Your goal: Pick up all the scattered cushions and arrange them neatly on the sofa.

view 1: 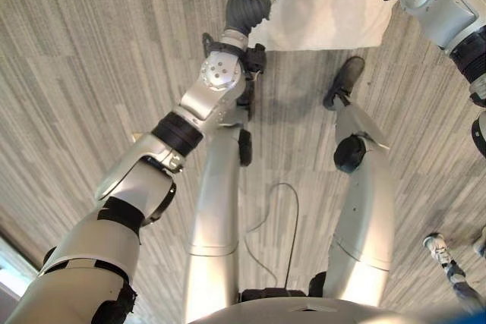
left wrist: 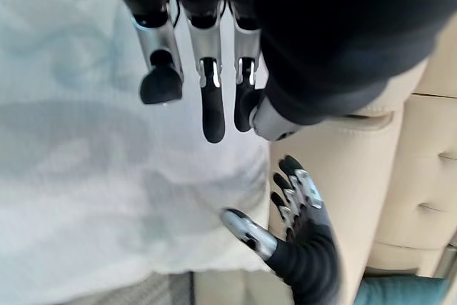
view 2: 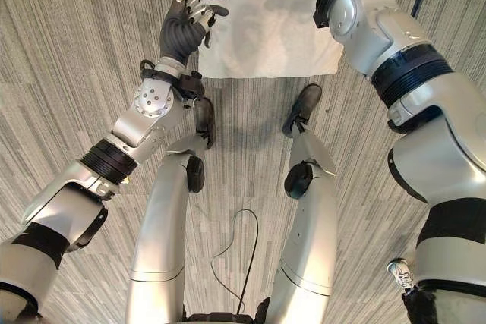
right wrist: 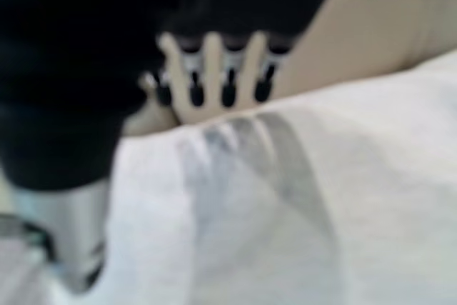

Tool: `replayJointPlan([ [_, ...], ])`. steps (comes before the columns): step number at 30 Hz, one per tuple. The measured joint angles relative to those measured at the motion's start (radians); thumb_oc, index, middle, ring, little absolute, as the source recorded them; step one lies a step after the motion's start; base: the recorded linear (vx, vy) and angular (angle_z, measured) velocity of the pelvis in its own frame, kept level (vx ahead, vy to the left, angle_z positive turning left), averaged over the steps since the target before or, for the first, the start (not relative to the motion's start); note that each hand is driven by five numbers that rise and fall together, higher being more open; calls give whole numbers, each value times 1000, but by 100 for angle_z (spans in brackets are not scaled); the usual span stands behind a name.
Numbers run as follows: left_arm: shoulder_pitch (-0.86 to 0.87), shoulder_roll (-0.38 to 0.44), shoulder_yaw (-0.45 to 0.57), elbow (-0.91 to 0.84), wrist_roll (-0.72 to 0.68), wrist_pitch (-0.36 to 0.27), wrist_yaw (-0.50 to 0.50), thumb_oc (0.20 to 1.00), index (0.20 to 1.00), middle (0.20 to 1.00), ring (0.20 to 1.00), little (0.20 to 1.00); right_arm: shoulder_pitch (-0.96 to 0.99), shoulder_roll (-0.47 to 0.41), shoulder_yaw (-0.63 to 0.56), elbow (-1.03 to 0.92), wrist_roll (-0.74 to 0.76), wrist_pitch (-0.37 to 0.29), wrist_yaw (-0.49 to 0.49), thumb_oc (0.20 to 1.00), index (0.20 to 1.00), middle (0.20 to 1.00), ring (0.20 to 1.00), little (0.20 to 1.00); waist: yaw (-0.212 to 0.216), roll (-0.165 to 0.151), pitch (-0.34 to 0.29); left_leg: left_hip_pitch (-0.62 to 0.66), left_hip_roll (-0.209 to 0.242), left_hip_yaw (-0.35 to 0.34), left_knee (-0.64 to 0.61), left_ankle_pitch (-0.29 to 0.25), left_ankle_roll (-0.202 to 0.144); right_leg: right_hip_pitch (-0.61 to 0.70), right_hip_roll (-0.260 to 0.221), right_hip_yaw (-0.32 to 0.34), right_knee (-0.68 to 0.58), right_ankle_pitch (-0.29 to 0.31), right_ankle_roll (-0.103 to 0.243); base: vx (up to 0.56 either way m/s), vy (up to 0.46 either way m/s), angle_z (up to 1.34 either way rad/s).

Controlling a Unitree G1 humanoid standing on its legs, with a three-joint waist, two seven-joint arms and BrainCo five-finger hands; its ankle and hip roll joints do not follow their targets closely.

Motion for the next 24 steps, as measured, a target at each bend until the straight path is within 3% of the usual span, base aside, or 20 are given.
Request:
replayJointPlan([
  [13, 40, 15, -15, -25, 0, -2, -17, 200, 200, 200, 200, 200, 0, 1, 15, 53, -75, 25, -67, 1000, 1000, 1000, 1000, 1000, 10, 0, 0, -2, -6, -8, 1, 1, -3, -3, -8, -5, 17, -15, -2, 8, 11, 1],
  [24, 172, 92, -7, -69, 0, -1, -34, 200, 200, 200, 200, 200, -7, -41, 13, 63, -103, 41, -84, 1000, 1000, 1000, 1000, 1000, 23, 2, 1, -7, -13, -23, 34, -5, -12, -11, -22, -11, 71, -44, -15, 13, -7, 3],
])
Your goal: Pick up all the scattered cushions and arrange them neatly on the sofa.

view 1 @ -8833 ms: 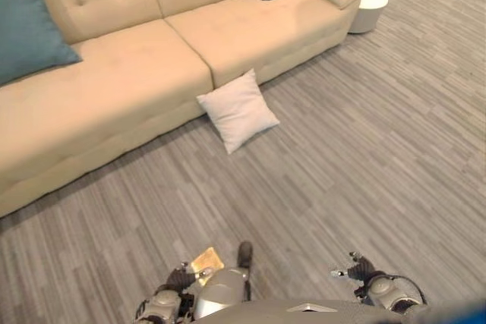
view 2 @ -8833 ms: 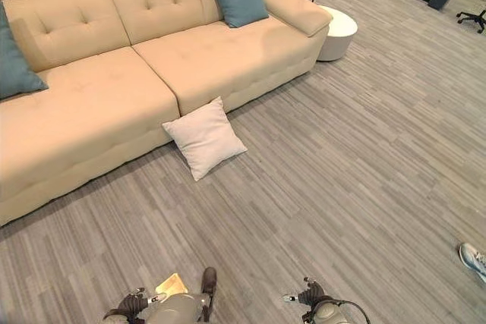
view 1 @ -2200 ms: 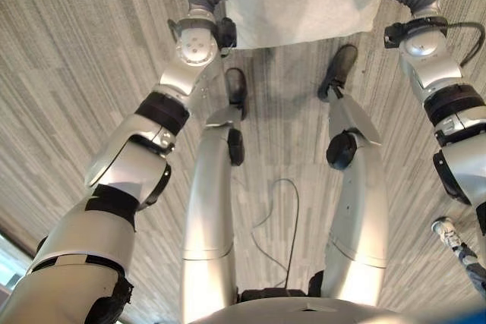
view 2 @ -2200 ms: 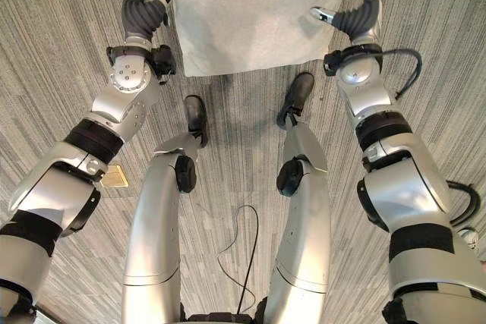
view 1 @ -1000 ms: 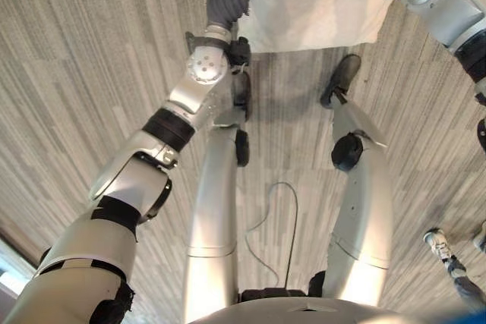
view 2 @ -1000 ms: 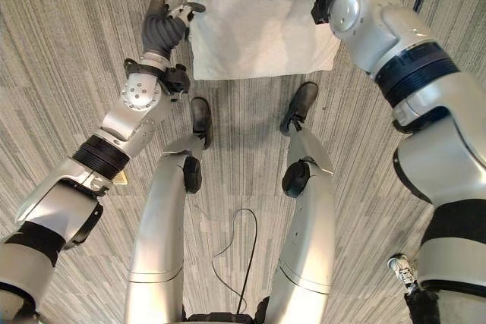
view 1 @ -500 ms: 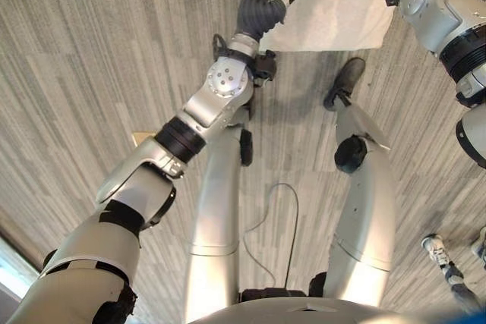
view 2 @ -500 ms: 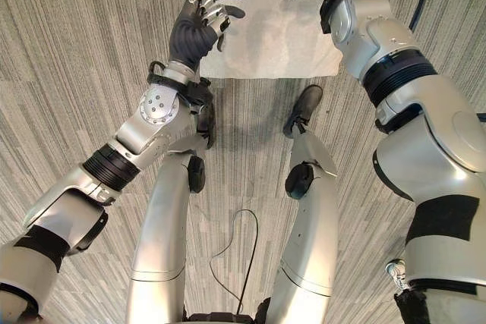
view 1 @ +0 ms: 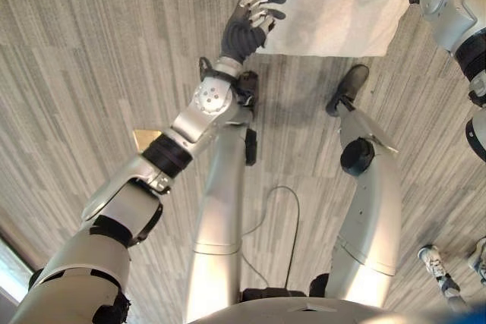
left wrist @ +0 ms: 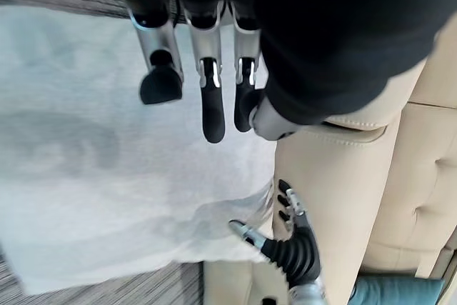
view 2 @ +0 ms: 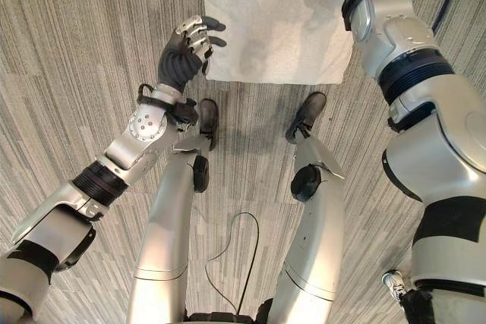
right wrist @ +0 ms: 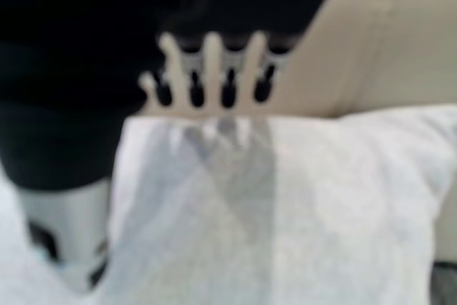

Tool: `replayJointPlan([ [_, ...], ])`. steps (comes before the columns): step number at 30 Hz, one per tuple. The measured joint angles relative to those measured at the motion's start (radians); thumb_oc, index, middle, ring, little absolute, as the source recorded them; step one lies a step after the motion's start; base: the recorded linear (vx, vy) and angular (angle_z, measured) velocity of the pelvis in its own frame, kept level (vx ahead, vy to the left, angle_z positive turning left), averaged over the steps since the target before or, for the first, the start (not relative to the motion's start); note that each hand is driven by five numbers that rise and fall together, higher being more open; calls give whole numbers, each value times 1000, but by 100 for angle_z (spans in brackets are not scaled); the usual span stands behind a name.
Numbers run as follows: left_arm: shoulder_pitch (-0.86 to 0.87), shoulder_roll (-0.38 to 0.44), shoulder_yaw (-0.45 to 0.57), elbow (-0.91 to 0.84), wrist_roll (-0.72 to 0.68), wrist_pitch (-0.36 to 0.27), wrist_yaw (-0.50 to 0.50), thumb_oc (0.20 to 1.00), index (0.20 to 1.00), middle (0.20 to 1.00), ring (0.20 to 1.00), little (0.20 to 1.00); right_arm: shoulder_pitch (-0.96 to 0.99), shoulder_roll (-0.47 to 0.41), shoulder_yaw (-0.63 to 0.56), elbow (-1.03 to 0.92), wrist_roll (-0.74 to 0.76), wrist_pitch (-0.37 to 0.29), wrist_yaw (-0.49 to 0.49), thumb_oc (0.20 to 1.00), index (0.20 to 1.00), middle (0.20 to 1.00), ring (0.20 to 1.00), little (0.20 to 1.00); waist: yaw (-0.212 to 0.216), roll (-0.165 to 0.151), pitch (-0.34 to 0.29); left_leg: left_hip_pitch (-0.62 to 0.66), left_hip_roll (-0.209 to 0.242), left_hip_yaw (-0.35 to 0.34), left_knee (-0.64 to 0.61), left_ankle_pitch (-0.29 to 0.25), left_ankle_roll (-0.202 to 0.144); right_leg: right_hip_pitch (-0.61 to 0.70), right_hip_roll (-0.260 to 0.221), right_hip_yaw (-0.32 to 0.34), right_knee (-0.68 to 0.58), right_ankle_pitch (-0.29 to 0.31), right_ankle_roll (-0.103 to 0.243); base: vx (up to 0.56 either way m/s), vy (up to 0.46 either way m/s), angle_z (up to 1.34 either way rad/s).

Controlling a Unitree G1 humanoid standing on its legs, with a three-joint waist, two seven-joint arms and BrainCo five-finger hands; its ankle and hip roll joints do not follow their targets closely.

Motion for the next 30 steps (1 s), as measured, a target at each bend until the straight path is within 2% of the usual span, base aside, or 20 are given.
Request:
replayJointPlan([
  [8, -6, -5, -1, 0, 0, 0, -3, 200, 200, 200, 200, 200, -1, 0, 0, 0, 0, 0, -10, 1000, 1000, 1000, 1000, 1000, 1, 0, 0, -2, 1, 1, 0, 0, 0, -4, 1, 1, 2, 0, -1, 0, 0, 0],
  [9, -7, -5, -1, 0, 0, 0, -3, 627, 627, 627, 627, 627, -1, 0, 0, 0, 0, 0, -10, 1000, 1000, 1000, 1000, 1000, 1, 0, 0, -3, 1, 2, -1, 0, 0, -5, 1, 1, 2, 0, 0, 51, -79, 0],
  [10, -6, -5, -1, 0, 0, 0, -3, 1000, 1000, 1000, 1000, 1000, -1, 0, 0, 0, 0, 0, -10, 1000, 1000, 1000, 1000, 1000, 2, 0, 0, -3, 1, 2, -1, 0, 0, -6, 1, 2, 2, 0, 0, 58, -92, 2],
  [11, 20, -3, 23, -21, -1, 2, -17, 1000, 1000, 1000, 1000, 1000, 5, 0, -7, 12, 14, -10, -6, 1000, 1000, 1000, 1000, 1000, 5, 8, 4, -3, 6, -2, 12, -1, -5, -7, -3, 5, 25, -8, 8, 44, -77, 11],
  [12, 92, 24, 49, -94, -18, 6, -35, 1000, 1000, 1000, 1000, 1000, 40, 7, -27, 80, 48, -28, 5, 1000, 1000, 1000, 1000, 1000, 16, 27, 7, -3, 2, -14, 55, -20, -10, -9, -16, 4, 89, -44, 3, 11, -22, 15],
  [15, 174, 114, 66, -190, -39, -1, -58, 1000, 1000, 1000, 1000, 1000, 82, -8, -39, 117, 92, -33, 36, 1000, 1000, 1000, 1000, 1000, 49, 45, 9, -3, -4, -30, 84, -36, -18, -11, -14, 0, 122, -69, -9, 0, -2, 5],
  [17, 243, 134, 104, -192, -48, 0, -68, 1000, 1000, 1000, 1000, 1000, 96, 7, -63, 105, 131, -39, 47, 1000, 1000, 1000, 1000, 1000, 53, 69, 8, -3, -3, -33, 99, -39, -16, -11, -14, 3, 136, -77, -7, 0, 0, 0],
  [21, 254, 106, 116, -191, -66, 1, -72, 1000, 1000, 1000, 1000, 1000, 126, 16, -84, 59, 170, -56, 53, 1000, 1000, 1000, 1000, 1000, 41, 73, 11, -13, -4, -41, 123, -46, -13, -12, -12, 1, 150, -79, -8, -5, 0, -1],
  [22, 244, 103, 120, -191, -69, 0, -71, 1000, 1000, 1000, 1000, 1000, 139, 15, -81, 19, 174, -55, 61, 435, 435, 435, 435, 435, 39, 73, 11, -16, -4, -45, 132, -46, -15, -11, -12, -2, 154, -80, -9, 0, 0, 0],
  [23, 231, 103, 120, -190, -69, 0, -70, 1000, 1000, 1000, 1000, 1000, 144, 16, -81, 7, 179, -56, 67, 200, 200, 200, 200, 200, 33, 73, 11, -19, -4, -46, 135, -47, -14, -11, -12, -3, 154, -80, -9, 0, 0, 0],
  [30, 193, 91, 121, -190, -69, 0, -69, 1000, 1000, 1000, 1000, 1000, 141, -9, -141, -76, 207, -70, 85, 200, 200, 200, 200, 200, 24, 74, 11, -19, -4, -46, 141, -48, -12, -10, -12, -2, 163, -79, -10, 0, 0, 0],
])
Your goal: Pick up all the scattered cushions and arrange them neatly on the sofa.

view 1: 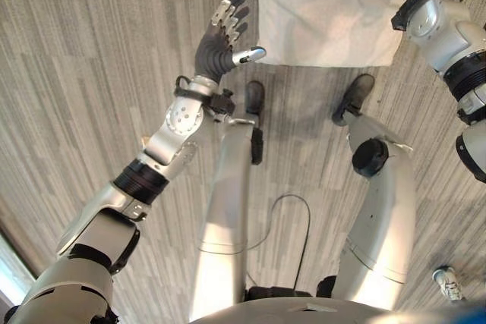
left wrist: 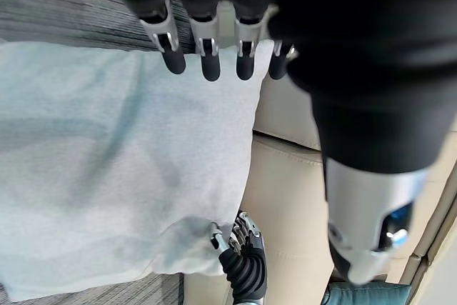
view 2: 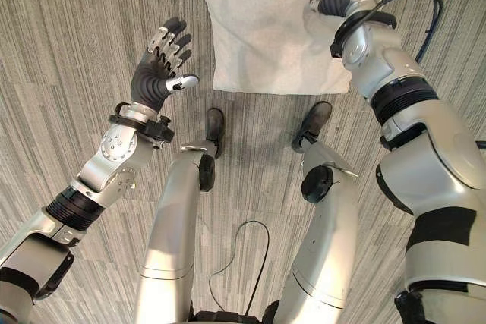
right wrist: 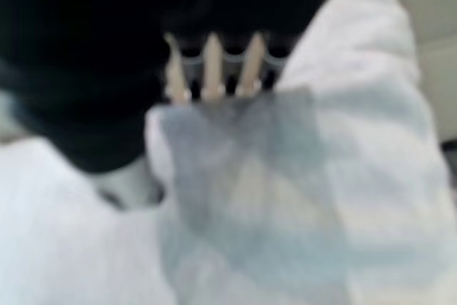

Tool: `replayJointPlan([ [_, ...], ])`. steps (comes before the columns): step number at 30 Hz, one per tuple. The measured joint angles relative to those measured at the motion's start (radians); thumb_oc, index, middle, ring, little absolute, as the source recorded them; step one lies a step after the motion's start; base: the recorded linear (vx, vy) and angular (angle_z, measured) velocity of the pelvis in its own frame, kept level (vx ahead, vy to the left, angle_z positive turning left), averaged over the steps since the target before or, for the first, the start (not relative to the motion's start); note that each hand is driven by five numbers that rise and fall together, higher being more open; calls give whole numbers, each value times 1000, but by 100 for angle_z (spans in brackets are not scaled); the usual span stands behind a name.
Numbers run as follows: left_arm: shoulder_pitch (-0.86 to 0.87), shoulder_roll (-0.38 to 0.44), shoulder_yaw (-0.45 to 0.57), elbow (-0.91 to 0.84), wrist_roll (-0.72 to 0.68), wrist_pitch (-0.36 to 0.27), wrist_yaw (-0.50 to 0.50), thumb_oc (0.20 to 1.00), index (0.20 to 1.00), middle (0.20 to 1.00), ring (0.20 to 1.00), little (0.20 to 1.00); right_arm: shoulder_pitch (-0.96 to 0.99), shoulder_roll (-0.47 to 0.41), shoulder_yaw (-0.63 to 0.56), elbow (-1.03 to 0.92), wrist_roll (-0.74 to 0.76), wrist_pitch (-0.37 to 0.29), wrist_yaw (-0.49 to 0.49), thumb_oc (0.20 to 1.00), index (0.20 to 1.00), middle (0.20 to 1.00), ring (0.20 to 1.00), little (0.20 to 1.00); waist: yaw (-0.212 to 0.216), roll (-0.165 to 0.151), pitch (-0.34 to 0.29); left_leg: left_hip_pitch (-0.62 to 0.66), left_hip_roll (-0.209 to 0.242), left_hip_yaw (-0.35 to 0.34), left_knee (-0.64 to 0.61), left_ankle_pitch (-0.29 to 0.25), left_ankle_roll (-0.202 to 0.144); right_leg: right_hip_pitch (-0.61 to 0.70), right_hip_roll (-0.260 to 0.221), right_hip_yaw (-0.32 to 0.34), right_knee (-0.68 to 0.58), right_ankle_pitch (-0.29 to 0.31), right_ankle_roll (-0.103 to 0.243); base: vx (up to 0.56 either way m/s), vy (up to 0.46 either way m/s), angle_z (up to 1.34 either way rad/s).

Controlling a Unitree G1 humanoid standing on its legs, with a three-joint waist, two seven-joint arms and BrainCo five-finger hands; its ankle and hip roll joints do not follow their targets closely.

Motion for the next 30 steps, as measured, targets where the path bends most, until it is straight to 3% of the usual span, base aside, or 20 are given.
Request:
replayJointPlan([
  [10, 40, -11, 52, 12, 11, -1, 11, 1000, 1000, 1000, 1000, 1000, 59, -76, -4, -151, 0, -29, 39, 200, 200, 200, 200, 200, -13, -3, 1, 17, -2, 1, 4, 0, 1, 17, 0, 3, 1, 3, -3, 0, 0, 0],
  [16, -46, -5, 72, 177, 203, 8, 83, 1000, 1000, 1000, 1000, 1000, 88, -118, -18, -286, 0, -44, 49, 200, 200, 200, 200, 200, -50, -7, -1, 17, -1, 1, -4, 2, 4, 22, 7, 4, -19, 10, 13, -1, -8, -2],
  [18, -193, 1, 29, 335, 357, 32, 131, 1000, 1000, 1000, 1000, 1000, 93, -144, -19, -357, 0, -58, 55, 200, 200, 200, 200, 200, -62, -16, 0, 15, 3, 2, -7, 3, 5, 23, 15, 5, -30, 26, 13, 6, -14, -7],
  [22, -374, 32, -50, 444, 554, 75, 196, 1000, 1000, 1000, 1000, 1000, 98, -136, -18, -416, -1, -91, 55, 200, 200, 200, 200, 200, -100, -48, -2, 15, 5, 5, -5, 0, 10, 23, 18, 8, -34, 28, 15, 0, 2, -3],
  [30, -433, -15, -49, 576, 650, 119, 286, 1000, 1000, 1000, 1000, 1000, 98, -135, -9, -537, -3, -102, 57, 200, 200, 200, 200, 200, -132, -52, -1, 15, 18, 29, 0, -11, 24, 19, 35, 28, -53, 41, 27, -1, 18, -6],
])
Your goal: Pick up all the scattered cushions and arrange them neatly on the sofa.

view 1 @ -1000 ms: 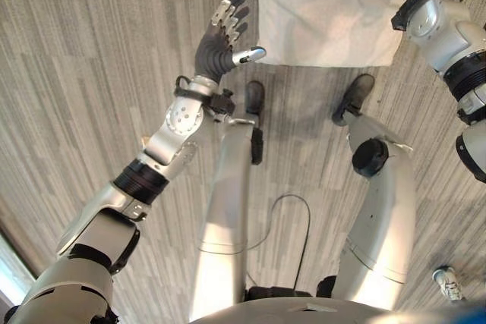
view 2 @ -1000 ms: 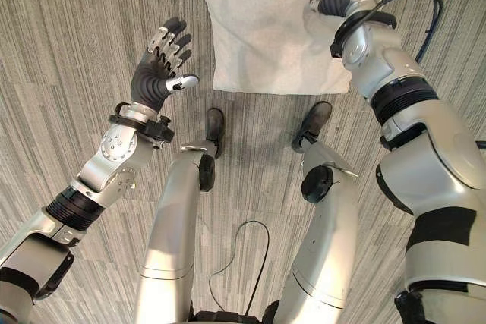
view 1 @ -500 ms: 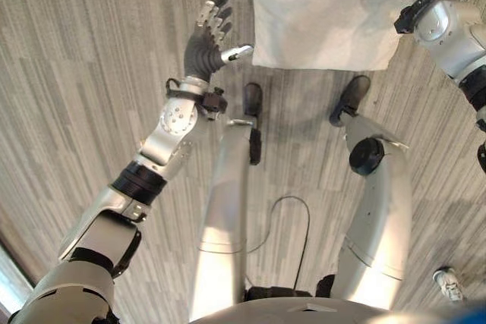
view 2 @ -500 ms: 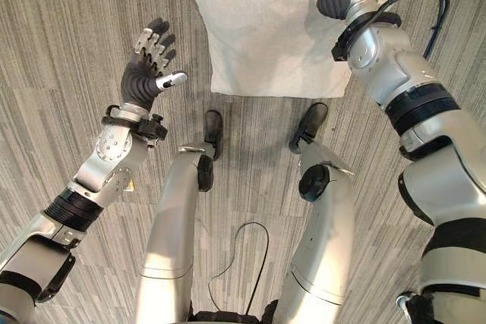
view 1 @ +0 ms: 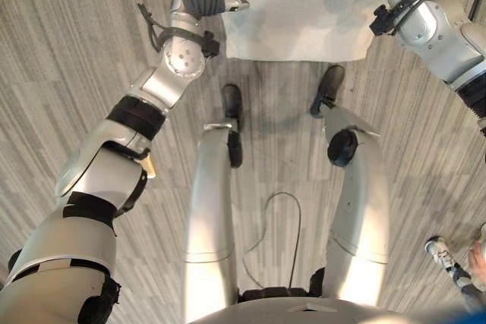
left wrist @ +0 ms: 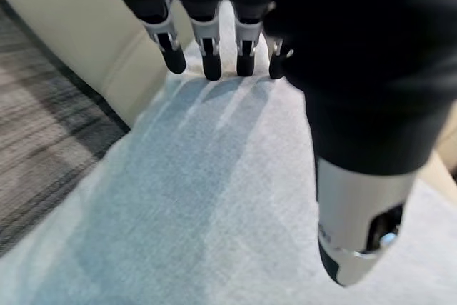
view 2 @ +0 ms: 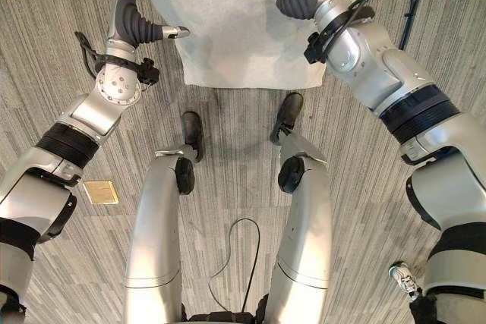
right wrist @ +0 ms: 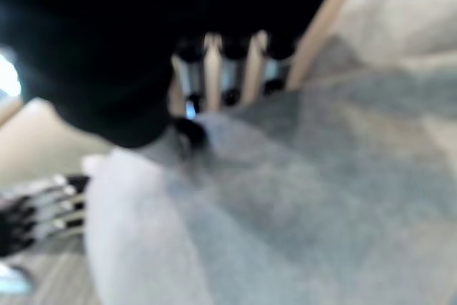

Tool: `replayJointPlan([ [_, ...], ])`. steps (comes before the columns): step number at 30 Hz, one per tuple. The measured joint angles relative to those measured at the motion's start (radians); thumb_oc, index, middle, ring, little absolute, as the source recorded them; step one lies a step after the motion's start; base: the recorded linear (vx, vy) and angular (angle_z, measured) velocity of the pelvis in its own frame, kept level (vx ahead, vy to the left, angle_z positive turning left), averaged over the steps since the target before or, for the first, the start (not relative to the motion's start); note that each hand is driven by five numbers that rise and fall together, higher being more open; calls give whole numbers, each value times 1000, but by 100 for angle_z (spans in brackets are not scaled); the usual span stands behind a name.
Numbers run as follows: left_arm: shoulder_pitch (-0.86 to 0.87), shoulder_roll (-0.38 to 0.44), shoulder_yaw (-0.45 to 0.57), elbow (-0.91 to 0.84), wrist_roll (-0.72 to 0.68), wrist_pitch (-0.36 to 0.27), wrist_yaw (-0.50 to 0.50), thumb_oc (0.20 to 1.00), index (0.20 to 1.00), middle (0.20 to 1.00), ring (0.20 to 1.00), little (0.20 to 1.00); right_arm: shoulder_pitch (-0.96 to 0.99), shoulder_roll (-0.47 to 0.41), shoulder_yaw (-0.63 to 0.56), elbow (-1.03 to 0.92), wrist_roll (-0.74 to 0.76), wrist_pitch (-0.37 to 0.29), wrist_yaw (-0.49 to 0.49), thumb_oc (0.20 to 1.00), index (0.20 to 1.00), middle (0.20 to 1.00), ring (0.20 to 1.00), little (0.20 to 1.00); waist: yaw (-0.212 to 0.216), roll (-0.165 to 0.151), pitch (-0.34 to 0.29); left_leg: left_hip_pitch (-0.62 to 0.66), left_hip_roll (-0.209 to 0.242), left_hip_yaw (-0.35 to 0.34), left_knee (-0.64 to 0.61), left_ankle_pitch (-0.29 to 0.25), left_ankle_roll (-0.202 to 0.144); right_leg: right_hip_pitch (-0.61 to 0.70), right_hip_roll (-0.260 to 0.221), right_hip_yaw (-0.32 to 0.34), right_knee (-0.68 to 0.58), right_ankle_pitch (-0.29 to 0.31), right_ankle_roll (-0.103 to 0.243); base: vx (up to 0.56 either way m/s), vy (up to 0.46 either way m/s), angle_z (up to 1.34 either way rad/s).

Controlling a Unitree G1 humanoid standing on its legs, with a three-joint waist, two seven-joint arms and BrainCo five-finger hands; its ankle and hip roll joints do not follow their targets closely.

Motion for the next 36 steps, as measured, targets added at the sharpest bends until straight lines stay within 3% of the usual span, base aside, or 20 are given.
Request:
replayJointPlan([
  [6, 20, -9, 35, 13, -2, 0, 56, 1000, 1000, 1000, 1000, 1000, 13, 0, 0, -60, -6, -5, 17, 200, 200, 200, 200, 200, -2, -13, 1, 1, 3, 2, 4, -1, 0, 1, 4, 3, -3, 5, 0, 0, 0, 0],
  [10, 91, -117, 190, 13, -100, -17, 120, 1000, 1000, 1000, 1000, 1000, 43, 4, -4, -60, -11, -5, 18, 200, 200, 200, 200, 200, 3, -14, 1, 2, 8, 13, 15, -8, 10, 3, 10, 15, -13, 9, 7, 10, 27, -7],
  [16, 153, -159, 207, -9, -352, -100, 112, 1000, 1000, 1000, 1000, 1000, 44, 7, 9, -60, -19, -3, 19, 200, 200, 200, 200, 200, 11, -14, 1, 2, 18, 21, 20, -13, 19, 10, 28, 29, -27, 16, 17, 3, 15, -6],
  [36, 181, -198, 289, -11, -605, -152, 91, 1000, 1000, 1000, 1000, 1000, 49, 6, 28, -122, -18, 15, 26, 200, 200, 200, 200, 200, 11, -16, 0, 3, 20, 24, 31, -16, 24, 15, 35, 37, -29, 21, 23, 0, 0, 0],
])
